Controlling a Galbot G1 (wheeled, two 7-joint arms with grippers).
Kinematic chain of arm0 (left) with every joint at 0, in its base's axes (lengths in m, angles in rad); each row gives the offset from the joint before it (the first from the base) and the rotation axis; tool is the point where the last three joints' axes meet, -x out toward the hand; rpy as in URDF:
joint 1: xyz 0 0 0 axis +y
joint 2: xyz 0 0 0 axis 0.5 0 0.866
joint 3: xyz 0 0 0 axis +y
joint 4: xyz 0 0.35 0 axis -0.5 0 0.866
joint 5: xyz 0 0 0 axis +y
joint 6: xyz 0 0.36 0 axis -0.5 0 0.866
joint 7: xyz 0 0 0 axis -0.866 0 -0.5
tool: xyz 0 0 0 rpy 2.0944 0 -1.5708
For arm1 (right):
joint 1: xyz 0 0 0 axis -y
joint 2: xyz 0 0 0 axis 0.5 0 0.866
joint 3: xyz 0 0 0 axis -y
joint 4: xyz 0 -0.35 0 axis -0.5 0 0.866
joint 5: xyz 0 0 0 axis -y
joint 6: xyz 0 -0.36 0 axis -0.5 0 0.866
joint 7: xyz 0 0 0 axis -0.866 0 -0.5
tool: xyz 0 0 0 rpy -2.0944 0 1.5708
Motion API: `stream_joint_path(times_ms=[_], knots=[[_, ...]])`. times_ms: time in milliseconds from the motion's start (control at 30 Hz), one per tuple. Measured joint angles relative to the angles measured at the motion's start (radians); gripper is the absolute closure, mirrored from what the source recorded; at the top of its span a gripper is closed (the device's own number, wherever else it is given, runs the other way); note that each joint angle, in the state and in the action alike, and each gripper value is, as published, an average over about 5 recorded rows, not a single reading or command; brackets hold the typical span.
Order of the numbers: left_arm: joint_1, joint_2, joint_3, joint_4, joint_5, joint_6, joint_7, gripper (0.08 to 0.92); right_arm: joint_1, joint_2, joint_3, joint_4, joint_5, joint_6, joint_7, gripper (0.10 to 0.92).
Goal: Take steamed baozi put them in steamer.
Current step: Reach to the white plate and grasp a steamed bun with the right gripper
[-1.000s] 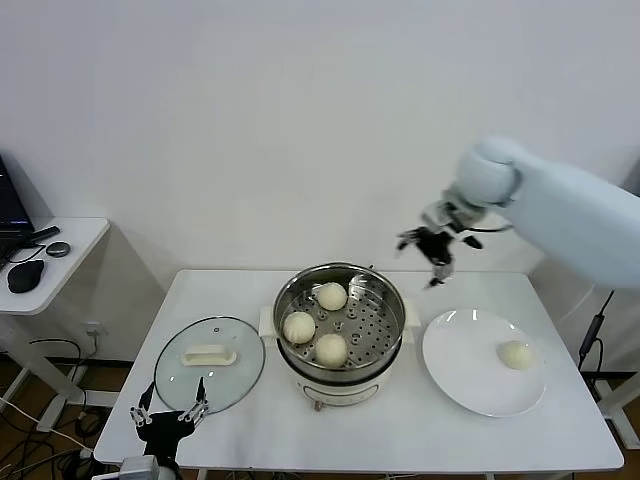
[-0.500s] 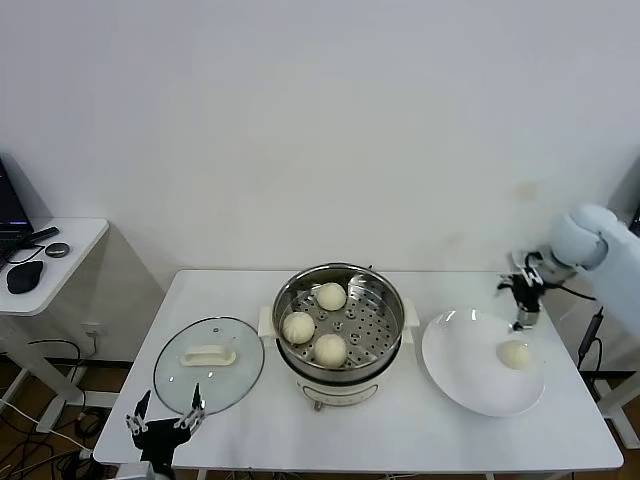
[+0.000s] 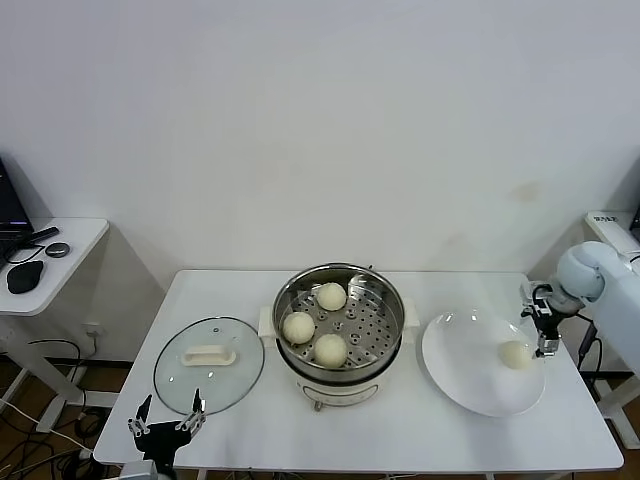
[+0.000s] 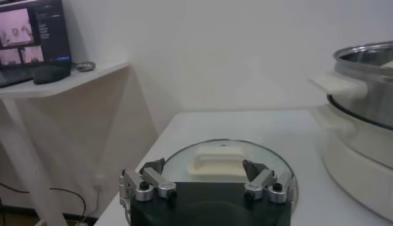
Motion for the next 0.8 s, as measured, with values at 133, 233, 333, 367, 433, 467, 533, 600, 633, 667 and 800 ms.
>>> stream_joint_path(times_ms=[133, 233, 333, 367, 433, 467, 533, 600, 633, 667, 800], knots=[[0.001, 0.000, 0.000, 0.005, 0.000, 0.000, 0.000, 0.177, -0.019, 0.024, 0.010, -0.029, -0.018, 0.007, 0.012, 0.203], [0.002, 0.002, -0.001, 0.009, 0.000, 0.000, 0.000, 0.177, -0.031, 0.042, 0.018, -0.049, -0.023, 0.012, 0.022, 0.203], [0.002, 0.002, -0.002, 0.013, 0.000, 0.000, -0.001, 0.177, -0.042, 0.058, 0.023, -0.067, -0.028, 0.017, 0.034, 0.203], [0.002, 0.002, -0.002, 0.013, 0.000, 0.000, -0.001, 0.177, -0.044, 0.063, 0.025, -0.073, -0.030, 0.019, 0.037, 0.203], [0.002, 0.002, -0.001, 0.014, 0.000, 0.000, -0.001, 0.177, -0.047, 0.072, 0.027, -0.083, -0.035, 0.020, 0.044, 0.203], [0.002, 0.002, -0.001, 0.015, 0.000, 0.000, -0.001, 0.177, -0.048, 0.076, 0.028, -0.087, -0.038, 0.021, 0.046, 0.203], [0.001, 0.002, -0.001, 0.016, 0.001, 0.000, -0.001, 0.177, -0.049, 0.083, 0.028, -0.095, -0.043, 0.022, 0.051, 0.203], [0.000, 0.002, -0.001, 0.017, 0.001, 0.000, -0.001, 0.177, -0.049, 0.088, 0.028, -0.102, -0.048, 0.023, 0.055, 0.203], [0.000, 0.003, -0.001, 0.018, 0.001, 0.000, -0.001, 0.177, -0.050, 0.091, 0.028, -0.106, -0.050, 0.023, 0.057, 0.203], [0.000, 0.003, -0.002, 0.018, 0.001, 0.000, -0.001, 0.177, -0.050, 0.094, 0.029, -0.109, -0.051, 0.024, 0.059, 0.203], [-0.001, 0.003, -0.002, 0.020, 0.001, 0.000, -0.001, 0.177, -0.052, 0.104, 0.029, -0.122, -0.058, 0.026, 0.067, 0.203]])
